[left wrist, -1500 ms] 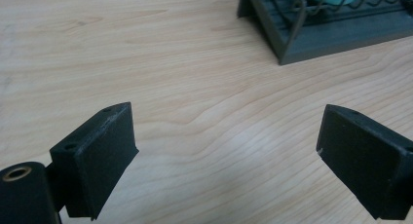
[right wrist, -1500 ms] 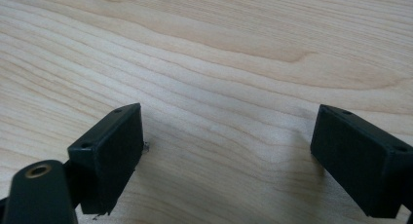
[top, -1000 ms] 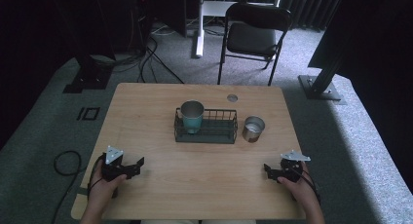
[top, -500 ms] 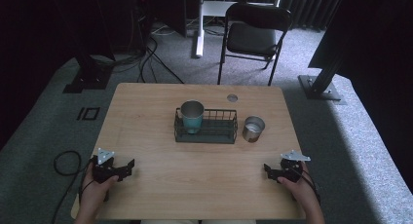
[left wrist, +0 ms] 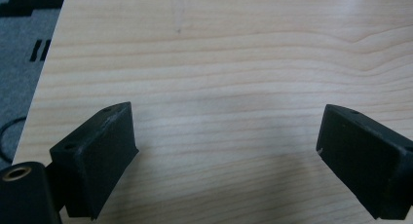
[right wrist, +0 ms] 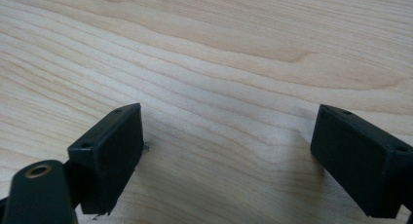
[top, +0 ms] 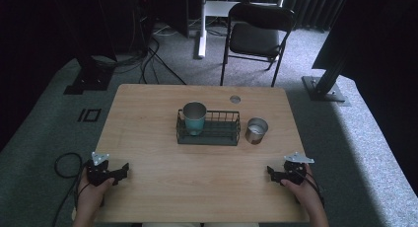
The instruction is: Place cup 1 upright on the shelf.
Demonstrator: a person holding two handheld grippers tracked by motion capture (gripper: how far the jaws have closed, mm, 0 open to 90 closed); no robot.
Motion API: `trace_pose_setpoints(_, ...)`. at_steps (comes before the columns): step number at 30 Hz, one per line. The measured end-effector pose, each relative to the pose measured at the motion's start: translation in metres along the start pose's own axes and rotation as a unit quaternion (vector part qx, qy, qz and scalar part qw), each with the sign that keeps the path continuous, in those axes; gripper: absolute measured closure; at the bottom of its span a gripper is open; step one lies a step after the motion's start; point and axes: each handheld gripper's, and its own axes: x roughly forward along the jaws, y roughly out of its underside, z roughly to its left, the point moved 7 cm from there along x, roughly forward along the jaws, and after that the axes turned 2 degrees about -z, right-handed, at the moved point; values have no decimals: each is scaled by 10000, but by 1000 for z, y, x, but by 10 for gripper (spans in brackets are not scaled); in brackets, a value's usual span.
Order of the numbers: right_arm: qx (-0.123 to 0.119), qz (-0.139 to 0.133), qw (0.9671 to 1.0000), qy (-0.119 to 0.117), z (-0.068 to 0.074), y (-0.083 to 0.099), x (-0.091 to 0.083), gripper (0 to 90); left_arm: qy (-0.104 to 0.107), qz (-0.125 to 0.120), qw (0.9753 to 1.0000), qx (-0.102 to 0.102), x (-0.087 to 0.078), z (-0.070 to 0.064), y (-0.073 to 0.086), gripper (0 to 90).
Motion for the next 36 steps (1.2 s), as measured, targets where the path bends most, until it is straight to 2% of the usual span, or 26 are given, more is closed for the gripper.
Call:
trace_pose_setpoints(4, -1, 0, 10000, 0, 0, 0, 0, 117, -25, 56, 10000, -7, 2, 0, 1, 81)
trace_pose_setpoints(10, -1, 1, 10000, 0, 0, 0, 0, 117, -124, 144, 9996, 192, 4, -1, 0, 75)
trace_pose_setpoints(36, -13, 8, 10000, -10, 0, 1, -1, 117, -142, 147, 9996, 180, 5, -1, 0, 67)
